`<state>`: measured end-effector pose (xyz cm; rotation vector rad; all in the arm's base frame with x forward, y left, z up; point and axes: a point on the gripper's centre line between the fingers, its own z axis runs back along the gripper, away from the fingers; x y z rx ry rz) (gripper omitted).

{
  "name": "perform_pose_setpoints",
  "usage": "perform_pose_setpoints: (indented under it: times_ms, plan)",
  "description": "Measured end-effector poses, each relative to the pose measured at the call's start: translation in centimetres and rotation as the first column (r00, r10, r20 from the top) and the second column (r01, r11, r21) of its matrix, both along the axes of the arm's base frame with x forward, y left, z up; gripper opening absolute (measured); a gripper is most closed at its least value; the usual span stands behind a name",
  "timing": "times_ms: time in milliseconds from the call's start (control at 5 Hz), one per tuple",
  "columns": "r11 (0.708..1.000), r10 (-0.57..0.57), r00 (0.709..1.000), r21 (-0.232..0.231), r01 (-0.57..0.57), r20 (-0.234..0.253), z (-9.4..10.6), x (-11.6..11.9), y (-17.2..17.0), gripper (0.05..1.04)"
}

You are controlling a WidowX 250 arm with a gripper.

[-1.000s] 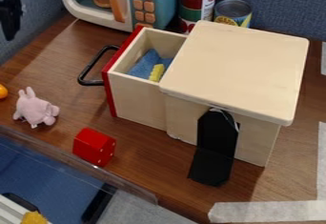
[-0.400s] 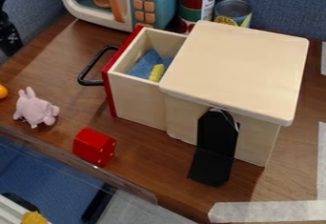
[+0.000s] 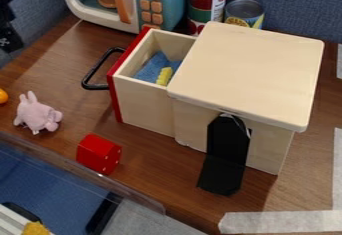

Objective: Close the wooden drawer

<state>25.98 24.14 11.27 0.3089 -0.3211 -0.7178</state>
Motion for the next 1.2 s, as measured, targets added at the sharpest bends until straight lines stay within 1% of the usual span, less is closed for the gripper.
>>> perform_pose_setpoints:
  times_ms: [200, 400, 600, 800, 1000, 1200]
  plan:
    - [0.964, -0.255, 0.966, 0.063, 0.257, -0.031, -1.7, 1.8, -1.1, 1.001]
    - [0.881, -0.459, 0.881, 0.069, 0.467, -0.113, -3.2, 3.5, -2.4, 1.001]
    - [0.84, -0.526, 0.828, 0.033, 0.542, -0.193, -4.6, 4.9, -2.9, 1.001]
    - [0.84, -0.522, 0.814, 0.012, 0.542, -0.255, -6.2, 6.0, -3.7, 1.001]
    - [0.842, -0.512, 0.803, 0.006, 0.54, -0.304, -6.7, 6.5, -5.1, 1.001]
    - [0.828, -0.539, 0.773, -0.039, 0.56, -0.336, -7.5, 6.0, -6.9, 1.001]
